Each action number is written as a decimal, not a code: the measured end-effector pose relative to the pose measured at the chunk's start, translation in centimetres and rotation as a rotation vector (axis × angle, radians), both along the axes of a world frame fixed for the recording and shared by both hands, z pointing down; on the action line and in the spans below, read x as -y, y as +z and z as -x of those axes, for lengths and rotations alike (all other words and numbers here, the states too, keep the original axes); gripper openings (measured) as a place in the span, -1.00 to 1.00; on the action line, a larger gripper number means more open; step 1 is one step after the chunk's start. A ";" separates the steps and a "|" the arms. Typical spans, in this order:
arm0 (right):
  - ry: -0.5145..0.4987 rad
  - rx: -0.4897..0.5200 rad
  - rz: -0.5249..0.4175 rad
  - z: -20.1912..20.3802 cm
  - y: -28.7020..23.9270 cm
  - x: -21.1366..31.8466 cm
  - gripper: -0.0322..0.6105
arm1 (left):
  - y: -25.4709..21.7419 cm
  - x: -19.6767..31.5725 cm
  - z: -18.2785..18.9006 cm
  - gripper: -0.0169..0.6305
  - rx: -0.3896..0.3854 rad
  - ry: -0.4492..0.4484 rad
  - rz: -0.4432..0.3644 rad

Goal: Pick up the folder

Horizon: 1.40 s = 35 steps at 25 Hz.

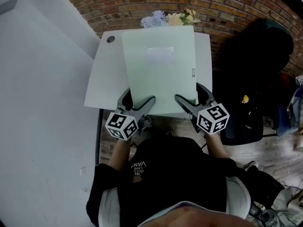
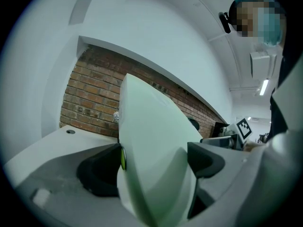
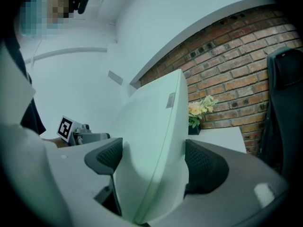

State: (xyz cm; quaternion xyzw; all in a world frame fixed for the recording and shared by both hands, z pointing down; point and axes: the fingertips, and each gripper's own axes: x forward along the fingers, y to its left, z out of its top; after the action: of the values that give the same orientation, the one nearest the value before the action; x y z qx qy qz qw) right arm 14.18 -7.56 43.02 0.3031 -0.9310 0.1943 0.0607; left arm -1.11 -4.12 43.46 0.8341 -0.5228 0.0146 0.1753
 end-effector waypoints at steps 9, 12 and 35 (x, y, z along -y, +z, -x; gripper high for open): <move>0.018 -0.028 0.017 -1.5 1.3 -0.4 0.36 | 1.2 0.0 -1.5 0.44 0.015 0.028 0.032; 0.026 -0.031 0.024 -2.0 1.6 -0.4 0.35 | 1.4 0.1 -2.0 0.44 0.018 0.034 0.040; 0.042 -0.041 0.040 -2.2 2.1 -0.4 0.35 | 2.0 0.4 -2.1 0.44 0.010 0.043 0.060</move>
State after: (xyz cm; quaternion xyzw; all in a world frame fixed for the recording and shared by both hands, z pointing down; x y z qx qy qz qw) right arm 16.33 -7.12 45.16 0.3251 -0.9189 0.2081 0.0816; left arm 1.03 -4.47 45.43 0.8395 -0.5048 0.0381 0.1973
